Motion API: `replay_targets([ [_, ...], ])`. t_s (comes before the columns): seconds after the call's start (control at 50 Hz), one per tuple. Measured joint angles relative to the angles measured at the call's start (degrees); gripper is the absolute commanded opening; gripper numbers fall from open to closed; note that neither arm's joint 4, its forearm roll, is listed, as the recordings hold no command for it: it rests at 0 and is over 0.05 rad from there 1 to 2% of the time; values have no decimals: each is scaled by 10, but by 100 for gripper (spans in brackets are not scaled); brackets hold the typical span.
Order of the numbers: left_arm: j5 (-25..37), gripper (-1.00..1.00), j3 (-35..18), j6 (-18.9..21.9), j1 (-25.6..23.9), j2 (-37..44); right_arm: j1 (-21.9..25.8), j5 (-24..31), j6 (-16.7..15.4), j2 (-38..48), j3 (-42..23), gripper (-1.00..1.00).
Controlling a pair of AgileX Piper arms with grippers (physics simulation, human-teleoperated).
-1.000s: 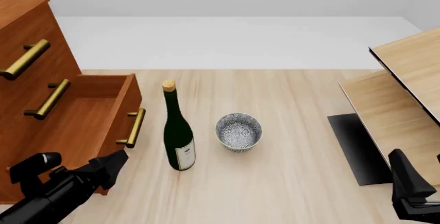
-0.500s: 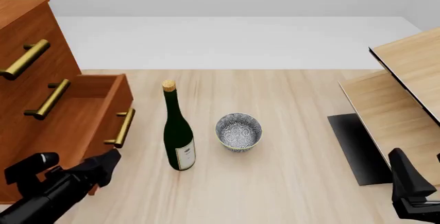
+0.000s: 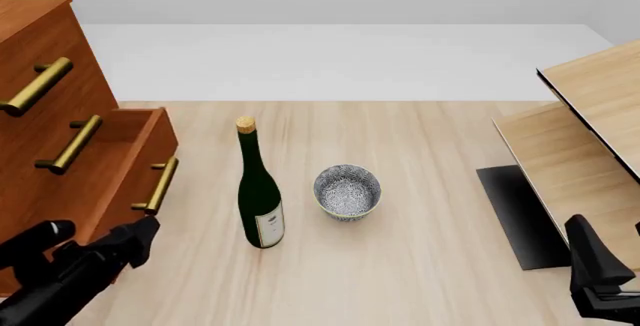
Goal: Close the bottom drawer of the cabinet and open the top drawer.
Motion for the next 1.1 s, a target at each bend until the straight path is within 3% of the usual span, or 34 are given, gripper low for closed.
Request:
replay_targets([
  [1.1, -106, 100, 8, 51, 87, 115, -1, 1, 1, -2, 0, 100],
])
